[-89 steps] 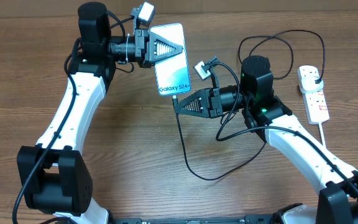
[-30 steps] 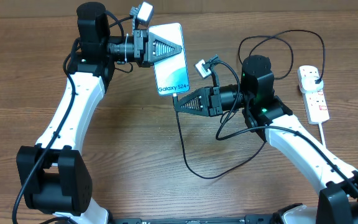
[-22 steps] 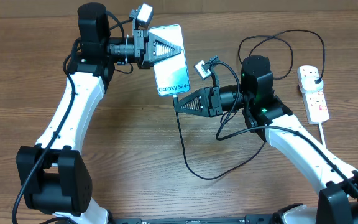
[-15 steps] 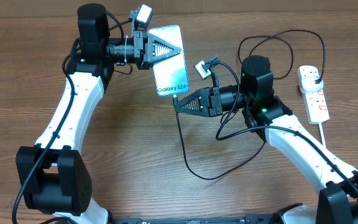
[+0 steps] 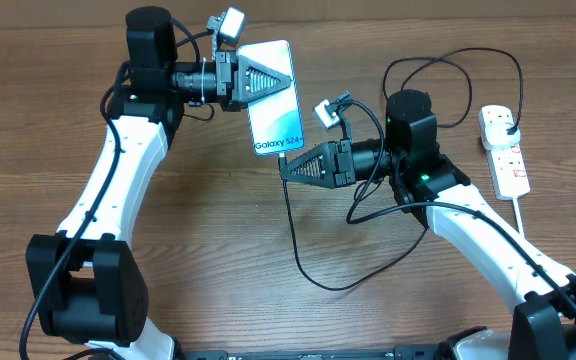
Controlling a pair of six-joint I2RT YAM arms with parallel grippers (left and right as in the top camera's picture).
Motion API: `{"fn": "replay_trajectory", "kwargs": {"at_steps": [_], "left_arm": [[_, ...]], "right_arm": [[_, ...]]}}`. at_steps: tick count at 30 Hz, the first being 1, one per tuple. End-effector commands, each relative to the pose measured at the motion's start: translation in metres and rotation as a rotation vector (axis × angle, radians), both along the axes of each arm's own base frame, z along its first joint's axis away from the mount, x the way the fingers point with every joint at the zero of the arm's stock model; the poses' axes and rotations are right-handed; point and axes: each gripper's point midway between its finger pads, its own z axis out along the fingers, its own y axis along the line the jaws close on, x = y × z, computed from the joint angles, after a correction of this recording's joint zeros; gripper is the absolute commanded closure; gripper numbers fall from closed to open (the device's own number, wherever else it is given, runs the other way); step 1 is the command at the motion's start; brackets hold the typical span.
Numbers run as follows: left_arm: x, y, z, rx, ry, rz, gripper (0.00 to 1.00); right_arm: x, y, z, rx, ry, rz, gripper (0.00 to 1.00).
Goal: Plug charger to phone and switch on socket
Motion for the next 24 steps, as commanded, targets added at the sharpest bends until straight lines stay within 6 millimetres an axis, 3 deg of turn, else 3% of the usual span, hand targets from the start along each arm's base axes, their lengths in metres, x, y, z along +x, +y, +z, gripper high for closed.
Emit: {"fn": "replay_trajectory", "kwargs": {"at_steps": [1, 24], "left_arm": [[-0.021, -0.008, 0.022, -0.030, -0.047, -0.088, 0.96], [-0.038, -0.010, 0.018, -0.061, -0.058, -0.177, 0.96]], "right_arm": [[0.017, -0.001, 0.000, -0.024, -0.035, -0.091, 0.96], [0.010, 0.000, 0.011, 0.015, -0.071, -0.043, 0.96]]}}
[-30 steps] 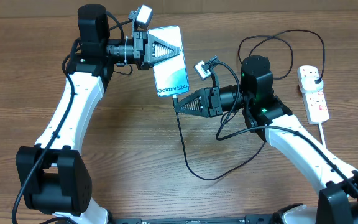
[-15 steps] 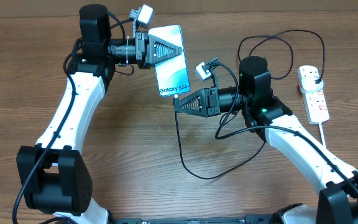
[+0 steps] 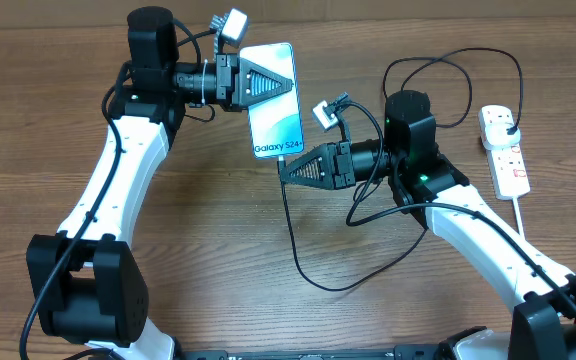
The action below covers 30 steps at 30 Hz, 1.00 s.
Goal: Plug charger to phone and switch on socket
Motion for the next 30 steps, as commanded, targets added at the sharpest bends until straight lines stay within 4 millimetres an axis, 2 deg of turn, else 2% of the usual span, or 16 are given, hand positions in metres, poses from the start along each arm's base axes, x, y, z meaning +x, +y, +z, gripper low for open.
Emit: {"fn": "replay_trajectory", "kwargs": {"at_steps": [1, 6, 10, 15, 30], "left_arm": [[-0.030, -0.008, 0.015, -0.041, -0.015, -0.128, 0.96], [-0.034, -0.015, 0.015, -0.041, -0.020, -0.146, 0.96], [-0.035, -0.016, 0.015, -0.041, -0.019, -0.149, 0.96], [-0.035, -0.016, 0.015, -0.041, -0.021, -0.149, 0.96], [-0.036, -0.017, 0.012, -0.039, 0.010, -0.152, 0.96]], "right_arm": [[0.016, -0.002, 0.007, -0.003, -0.034, -0.079, 0.96], [0.024, -0.004, 0.018, 0.025, -0.061, -0.111, 0.96], [0.029, -0.008, 0.018, 0.023, -0.059, -0.131, 0.96], [0.025, -0.012, 0.013, 0.015, -0.043, -0.103, 0.96], [0.041, -0.033, 0.010, 0.006, -0.039, -0.164, 0.96]]}}
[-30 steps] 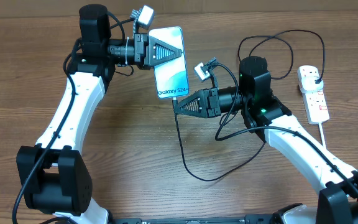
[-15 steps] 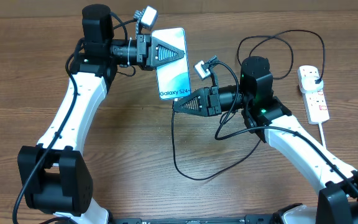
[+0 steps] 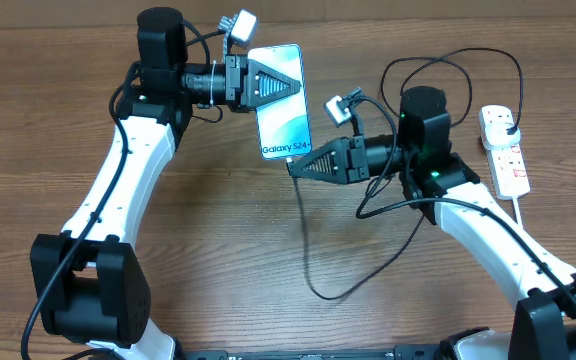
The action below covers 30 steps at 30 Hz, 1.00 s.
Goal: Plug charger to phone and switch on socket
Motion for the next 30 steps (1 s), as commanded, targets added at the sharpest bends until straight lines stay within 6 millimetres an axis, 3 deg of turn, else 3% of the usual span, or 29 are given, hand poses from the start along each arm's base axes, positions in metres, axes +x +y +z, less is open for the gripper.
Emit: {"fn": "replay_trajectory", "kwargs": {"at_steps": [1, 8, 12, 14, 17, 20, 22, 26, 30], "left_arm": [[-0.035, -0.005, 0.014, -0.054, 0.004, -0.153, 0.96], [-0.032, -0.008, 0.007, -0.032, 0.017, -0.118, 0.96], [-0.014, 0.003, 0.001, -0.002, 0.014, -0.027, 0.96], [-0.001, 0.015, -0.003, 0.017, 0.023, 0.043, 0.96], [0.015, 0.038, -0.008, 0.037, 0.037, 0.131, 0.96], [0.026, 0.059, -0.019, 0.071, 0.048, 0.211, 0.96], [0.035, 0.087, -0.046, 0.161, 0.117, 0.328, 0.96], [0.035, 0.128, -0.088, 0.333, 0.230, 0.474, 0.96], [0.034, 0.166, -0.093, 0.340, 0.260, 0.544, 0.96]], "right_arm": [[0.033, -0.012, 0.006, -0.016, -0.060, -0.157, 0.96], [0.032, -0.012, 0.006, -0.016, -0.061, -0.153, 0.96], [0.028, -0.013, -0.012, -0.063, -0.043, -0.150, 0.96], [0.026, -0.016, -0.031, -0.121, -0.018, -0.164, 0.92], [0.025, -0.028, -0.078, -0.309, 0.033, -0.240, 0.63], [0.019, -0.043, -0.118, -0.518, 0.046, -0.293, 0.58], [0.008, -0.049, -0.151, -0.736, 0.023, -0.315, 0.51], [-0.006, -0.030, -0.164, -0.902, -0.093, -0.296, 0.48], [-0.001, -0.001, -0.155, -1.059, -0.240, -0.240, 0.47]]}}
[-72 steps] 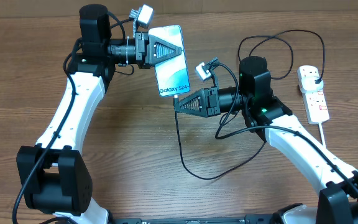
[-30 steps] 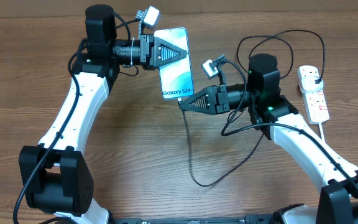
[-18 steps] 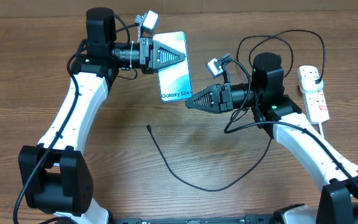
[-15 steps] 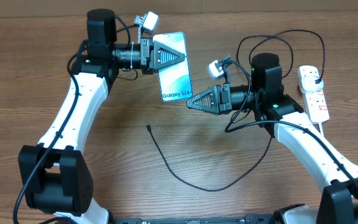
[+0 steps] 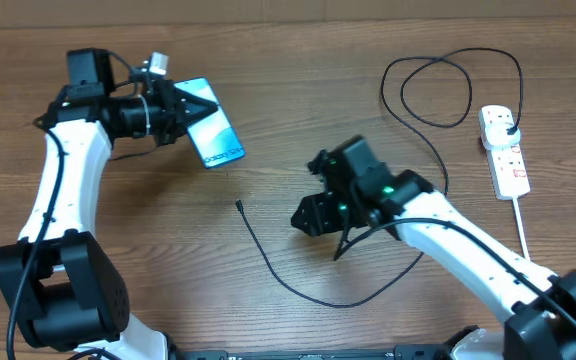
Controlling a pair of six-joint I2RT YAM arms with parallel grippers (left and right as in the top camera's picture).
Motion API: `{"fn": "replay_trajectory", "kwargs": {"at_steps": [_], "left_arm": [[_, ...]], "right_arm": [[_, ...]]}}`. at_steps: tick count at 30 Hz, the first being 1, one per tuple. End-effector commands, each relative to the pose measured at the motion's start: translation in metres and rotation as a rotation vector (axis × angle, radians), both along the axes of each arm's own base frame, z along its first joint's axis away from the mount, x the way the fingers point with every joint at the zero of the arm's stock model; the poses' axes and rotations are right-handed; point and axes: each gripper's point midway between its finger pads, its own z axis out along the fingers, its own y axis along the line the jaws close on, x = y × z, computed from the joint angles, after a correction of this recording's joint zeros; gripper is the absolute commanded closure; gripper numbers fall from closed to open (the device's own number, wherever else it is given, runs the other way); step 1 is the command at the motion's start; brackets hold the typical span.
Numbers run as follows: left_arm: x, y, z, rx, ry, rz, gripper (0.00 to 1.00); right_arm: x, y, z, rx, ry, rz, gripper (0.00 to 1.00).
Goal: Plug charger to phone and switch on socket
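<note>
My left gripper (image 5: 190, 112) is shut on the phone (image 5: 215, 138), holding it tilted above the table at the upper left, its light-blue screen facing up. The black charger cable's (image 5: 313, 298) free plug end (image 5: 239, 205) lies on the wood, below and to the right of the phone and touching neither gripper. My right gripper (image 5: 306, 216) hangs low over the table's middle, pointing down and left, to the right of the plug end. Its jaws are too dark to read. The white socket strip (image 5: 508, 160) lies at the far right with the charger's adapter (image 5: 498, 122) plugged into it.
The cable loops across the table in front of my right arm and coils again at the back right near the strip. The table's far edge meets a wall along the top.
The plug end, held at the phone's lower edge by my right gripper, now lies loose on the table. The left arm has carried the phone away to the left. The right gripper sits lower.
At first my left gripper held the phone upright over the middle while my right gripper held the plug just beneath its lower edge. Both stayed so, shifting slightly right. Now the phone is off to the left, and the plug lies free on the table.
</note>
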Motion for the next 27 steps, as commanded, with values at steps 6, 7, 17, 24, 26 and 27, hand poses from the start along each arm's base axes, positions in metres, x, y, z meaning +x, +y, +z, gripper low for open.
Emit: {"fn": "replay_trajectory", "kwargs": {"at_steps": [6, 7, 17, 24, 26, 27], "left_arm": [[-0.005, 0.075, -0.007, 0.118, -0.006, 0.148, 0.96], [-0.008, 0.082, -0.012, 0.139, 0.014, 0.166, 0.96], [-0.020, 0.101, -0.031, 0.243, 0.076, 0.189, 0.96], [-0.023, 0.102, -0.034, 0.253, 0.098, 0.192, 0.96], [-0.025, 0.102, -0.035, 0.256, 0.109, 0.192, 0.96], [-0.024, 0.102, -0.035, 0.256, 0.107, 0.192, 0.96]], "right_arm": [[0.048, 0.057, 0.009, -0.242, -0.177, 0.179, 0.46], [0.054, 0.064, 0.005, -0.260, -0.193, 0.183, 0.46], [0.035, 0.100, -0.051, -0.345, -0.193, 0.303, 0.51], [0.024, 0.116, -0.038, -0.365, -0.237, 0.343, 0.64], [0.019, 0.107, -0.047, -0.412, -0.212, 0.352, 0.64], [0.017, 0.105, -0.051, -0.425, -0.197, 0.357, 0.64]]}}
